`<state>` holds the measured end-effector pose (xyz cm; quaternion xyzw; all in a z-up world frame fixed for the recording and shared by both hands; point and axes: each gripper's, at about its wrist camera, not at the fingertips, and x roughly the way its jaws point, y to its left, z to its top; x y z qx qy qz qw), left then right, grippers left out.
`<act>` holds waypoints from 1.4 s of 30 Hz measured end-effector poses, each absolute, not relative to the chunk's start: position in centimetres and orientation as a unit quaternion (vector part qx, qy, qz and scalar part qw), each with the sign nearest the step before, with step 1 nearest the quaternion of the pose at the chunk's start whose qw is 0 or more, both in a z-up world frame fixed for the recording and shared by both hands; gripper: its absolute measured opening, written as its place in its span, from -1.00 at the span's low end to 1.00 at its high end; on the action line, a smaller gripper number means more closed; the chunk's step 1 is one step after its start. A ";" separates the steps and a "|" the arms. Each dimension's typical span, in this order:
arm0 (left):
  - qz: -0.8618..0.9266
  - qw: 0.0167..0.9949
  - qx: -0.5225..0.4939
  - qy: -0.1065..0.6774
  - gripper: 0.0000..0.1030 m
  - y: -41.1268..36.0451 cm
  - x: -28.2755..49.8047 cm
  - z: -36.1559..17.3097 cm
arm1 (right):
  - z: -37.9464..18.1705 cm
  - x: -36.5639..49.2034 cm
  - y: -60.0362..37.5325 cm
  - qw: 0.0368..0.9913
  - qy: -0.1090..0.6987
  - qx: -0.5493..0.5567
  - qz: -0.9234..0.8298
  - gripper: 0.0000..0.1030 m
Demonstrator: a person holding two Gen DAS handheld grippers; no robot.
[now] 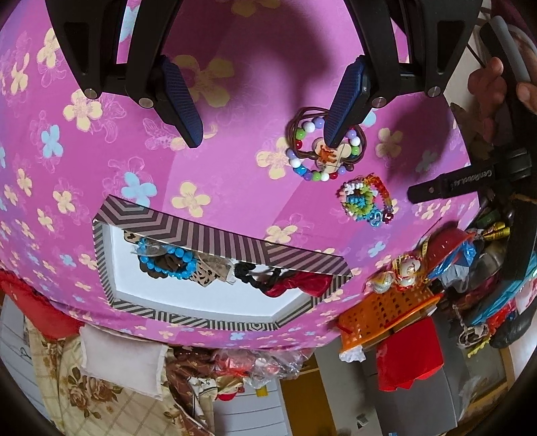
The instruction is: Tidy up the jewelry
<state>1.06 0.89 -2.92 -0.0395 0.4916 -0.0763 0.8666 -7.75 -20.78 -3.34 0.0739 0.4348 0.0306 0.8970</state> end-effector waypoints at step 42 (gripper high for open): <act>-0.152 0.878 -0.062 0.449 -0.77 0.1 2.3 4.7 | -4.4 -6.3 -18.7 0.891 0.435 0.064 0.109 -0.95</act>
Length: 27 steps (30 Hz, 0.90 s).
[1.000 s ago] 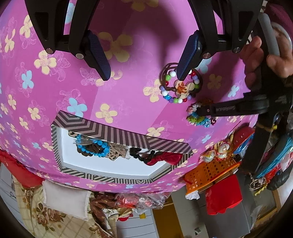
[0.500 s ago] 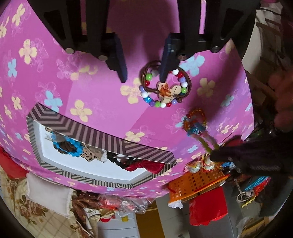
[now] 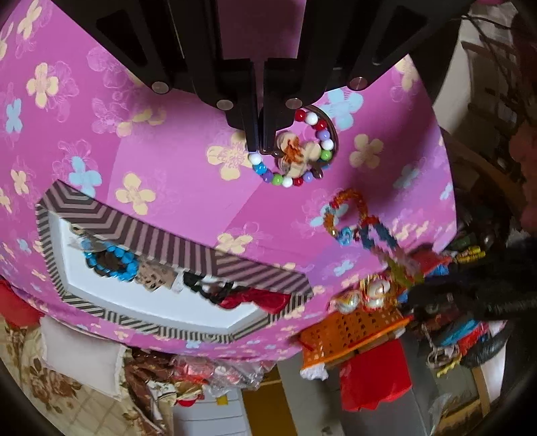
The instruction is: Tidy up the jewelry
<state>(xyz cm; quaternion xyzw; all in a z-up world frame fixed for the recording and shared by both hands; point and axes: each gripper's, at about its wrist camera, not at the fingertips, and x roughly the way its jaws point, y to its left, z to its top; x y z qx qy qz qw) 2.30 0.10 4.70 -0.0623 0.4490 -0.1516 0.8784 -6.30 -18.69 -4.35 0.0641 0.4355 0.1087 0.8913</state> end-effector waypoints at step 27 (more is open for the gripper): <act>-0.182 0.883 -0.047 0.430 -0.77 -1.8 1.4 9.2 | 5.0 -6.9 -20.9 0.930 0.354 0.039 0.088 -0.95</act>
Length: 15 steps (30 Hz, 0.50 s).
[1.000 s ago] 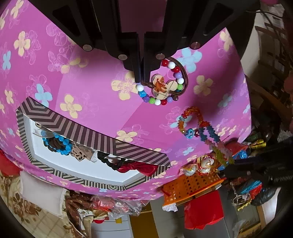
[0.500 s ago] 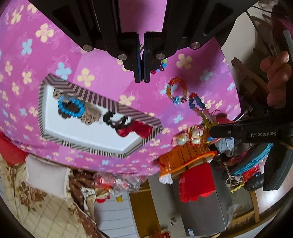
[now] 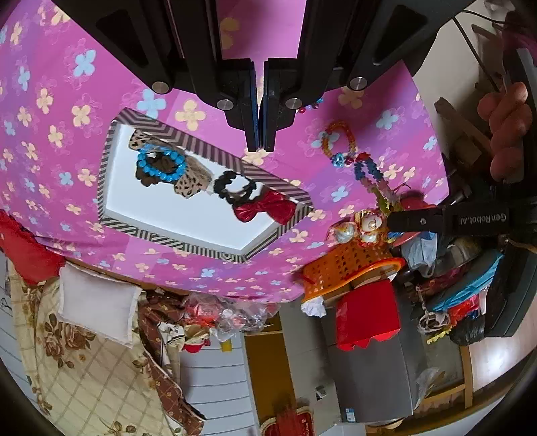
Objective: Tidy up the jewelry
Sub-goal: 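Carry the flower bracelet into the tray with the left gripper while the right moves alongside empty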
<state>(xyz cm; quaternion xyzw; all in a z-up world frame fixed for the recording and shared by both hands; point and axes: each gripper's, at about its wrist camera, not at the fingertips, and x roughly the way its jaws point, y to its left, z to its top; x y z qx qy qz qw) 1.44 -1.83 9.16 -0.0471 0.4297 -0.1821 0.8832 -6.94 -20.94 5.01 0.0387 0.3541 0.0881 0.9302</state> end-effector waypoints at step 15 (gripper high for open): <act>-0.170 0.887 -0.008 0.430 -0.77 -5.8 3.9 8.4 | 5.1 -4.5 -23.9 0.930 0.360 0.035 0.063 -0.95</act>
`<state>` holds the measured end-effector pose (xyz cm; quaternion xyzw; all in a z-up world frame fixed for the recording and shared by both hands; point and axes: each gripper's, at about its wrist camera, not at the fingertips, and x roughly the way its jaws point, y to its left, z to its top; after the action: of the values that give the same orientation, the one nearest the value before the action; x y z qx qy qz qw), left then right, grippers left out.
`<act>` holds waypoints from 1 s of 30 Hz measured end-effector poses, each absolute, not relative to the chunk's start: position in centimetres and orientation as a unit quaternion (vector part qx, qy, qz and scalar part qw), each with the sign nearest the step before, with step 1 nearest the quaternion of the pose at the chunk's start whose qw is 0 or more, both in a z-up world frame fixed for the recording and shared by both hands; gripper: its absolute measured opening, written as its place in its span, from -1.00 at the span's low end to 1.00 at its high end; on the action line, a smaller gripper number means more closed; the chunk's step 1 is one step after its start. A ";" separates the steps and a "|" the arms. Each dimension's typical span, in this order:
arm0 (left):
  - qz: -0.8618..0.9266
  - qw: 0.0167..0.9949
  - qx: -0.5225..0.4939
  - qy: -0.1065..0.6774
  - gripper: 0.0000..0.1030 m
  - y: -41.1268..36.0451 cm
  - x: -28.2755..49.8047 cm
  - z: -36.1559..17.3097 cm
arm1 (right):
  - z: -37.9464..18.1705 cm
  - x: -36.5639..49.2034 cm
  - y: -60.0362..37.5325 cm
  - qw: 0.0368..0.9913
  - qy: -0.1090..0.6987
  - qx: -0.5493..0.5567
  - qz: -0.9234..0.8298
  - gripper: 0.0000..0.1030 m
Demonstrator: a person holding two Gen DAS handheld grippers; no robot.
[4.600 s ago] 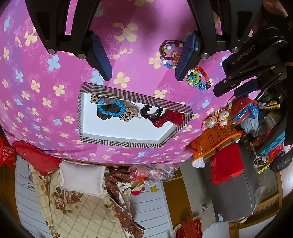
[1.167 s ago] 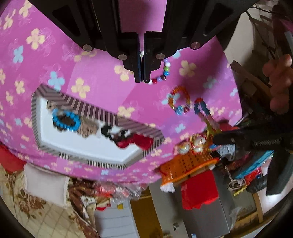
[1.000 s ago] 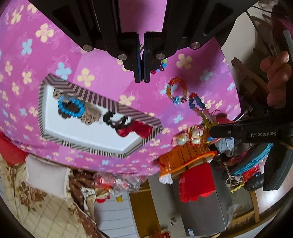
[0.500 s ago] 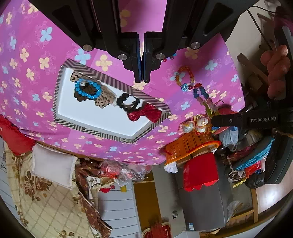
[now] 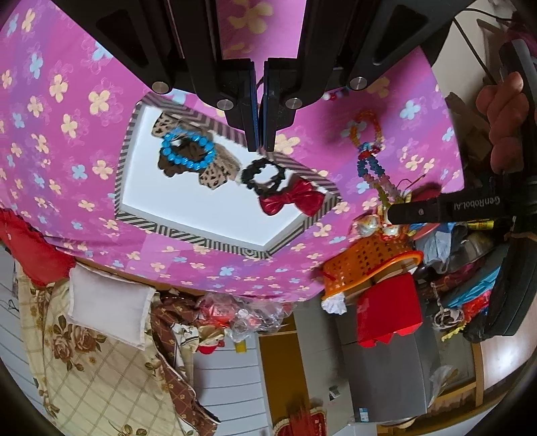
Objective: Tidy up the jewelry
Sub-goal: 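Carry the flower bracelet into the tray with the left gripper while the right moves alongside empty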
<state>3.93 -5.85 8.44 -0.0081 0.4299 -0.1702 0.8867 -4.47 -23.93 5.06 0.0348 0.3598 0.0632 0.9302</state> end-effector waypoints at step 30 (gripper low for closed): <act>-0.132 0.872 0.043 0.470 -0.77 -16.5 15.4 1.0 | -2.3 6.2 -32.4 0.900 0.418 0.123 -0.005 -0.95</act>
<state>15.37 -16.50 1.01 0.0426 0.4696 -0.1316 0.8720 6.18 -32.39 -2.28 0.1226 0.4175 -0.0046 0.9004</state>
